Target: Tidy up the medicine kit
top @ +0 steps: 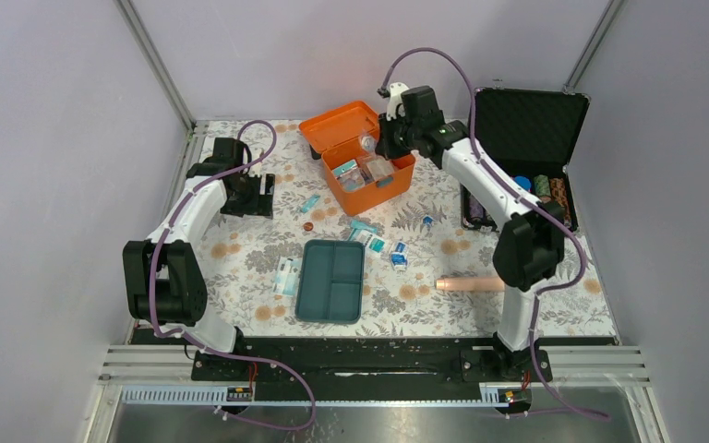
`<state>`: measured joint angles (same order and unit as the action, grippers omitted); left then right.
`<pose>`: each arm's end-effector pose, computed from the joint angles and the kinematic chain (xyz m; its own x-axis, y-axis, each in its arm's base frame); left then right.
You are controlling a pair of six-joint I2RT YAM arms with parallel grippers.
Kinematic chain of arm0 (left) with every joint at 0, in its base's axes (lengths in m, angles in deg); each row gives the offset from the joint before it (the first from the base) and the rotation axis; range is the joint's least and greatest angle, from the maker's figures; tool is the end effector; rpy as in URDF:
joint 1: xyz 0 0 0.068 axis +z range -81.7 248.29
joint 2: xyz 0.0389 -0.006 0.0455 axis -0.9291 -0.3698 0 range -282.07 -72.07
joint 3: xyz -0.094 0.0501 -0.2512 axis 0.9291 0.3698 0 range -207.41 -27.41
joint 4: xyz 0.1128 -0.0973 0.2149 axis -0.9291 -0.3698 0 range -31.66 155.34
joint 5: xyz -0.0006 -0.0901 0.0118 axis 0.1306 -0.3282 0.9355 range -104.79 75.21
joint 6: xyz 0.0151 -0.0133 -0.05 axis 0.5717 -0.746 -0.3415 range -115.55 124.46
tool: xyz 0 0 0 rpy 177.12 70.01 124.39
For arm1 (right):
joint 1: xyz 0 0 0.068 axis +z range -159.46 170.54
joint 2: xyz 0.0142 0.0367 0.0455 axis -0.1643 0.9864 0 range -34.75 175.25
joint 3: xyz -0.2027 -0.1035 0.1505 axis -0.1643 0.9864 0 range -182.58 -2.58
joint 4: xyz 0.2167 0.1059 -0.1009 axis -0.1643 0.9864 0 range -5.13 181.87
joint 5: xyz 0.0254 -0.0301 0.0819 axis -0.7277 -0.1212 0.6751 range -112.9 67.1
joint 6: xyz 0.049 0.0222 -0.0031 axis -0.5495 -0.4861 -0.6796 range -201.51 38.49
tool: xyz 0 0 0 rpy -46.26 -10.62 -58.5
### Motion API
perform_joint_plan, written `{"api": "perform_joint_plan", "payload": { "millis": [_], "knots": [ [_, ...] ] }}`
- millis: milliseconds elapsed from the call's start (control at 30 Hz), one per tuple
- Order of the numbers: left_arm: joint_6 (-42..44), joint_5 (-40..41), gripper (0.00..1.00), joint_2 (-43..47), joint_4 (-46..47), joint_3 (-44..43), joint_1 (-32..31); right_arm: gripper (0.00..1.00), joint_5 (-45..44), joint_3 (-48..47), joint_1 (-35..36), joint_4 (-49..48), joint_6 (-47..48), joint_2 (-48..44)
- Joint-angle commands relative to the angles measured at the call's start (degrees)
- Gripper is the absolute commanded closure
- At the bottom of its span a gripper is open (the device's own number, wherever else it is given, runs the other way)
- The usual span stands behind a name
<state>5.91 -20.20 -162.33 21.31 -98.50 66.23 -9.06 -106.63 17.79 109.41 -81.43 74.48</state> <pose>0.3214 -0.0149 0.2561 -0.8897 0.0574 -0.4529 0.1011 0.9922 -0.0728 0.3968 0.2140 0.3466 -0.4399 -0.2279 -0.8686 -0.6299 0.7678 0.1175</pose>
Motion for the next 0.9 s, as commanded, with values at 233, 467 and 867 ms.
{"api": "perform_joint_plan", "payload": {
  "millis": [233,467,867],
  "knots": [
    [0.55,1.01,0.23,3.78,2.10,2.22,0.31,1.00,-1.98,-3.92,0.31,-4.23,-20.86,10.10],
    [0.32,0.90,0.23,3.17,2.10,1.49,0.31,0.91,0.71,-2.80,1.26,-4.48,-23.87,12.13],
    [-0.09,0.10,0.23,2.53,2.16,1.48,0.31,0.74,5.10,0.74,1.94,-5.46,-23.84,8.32]
  ]
}}
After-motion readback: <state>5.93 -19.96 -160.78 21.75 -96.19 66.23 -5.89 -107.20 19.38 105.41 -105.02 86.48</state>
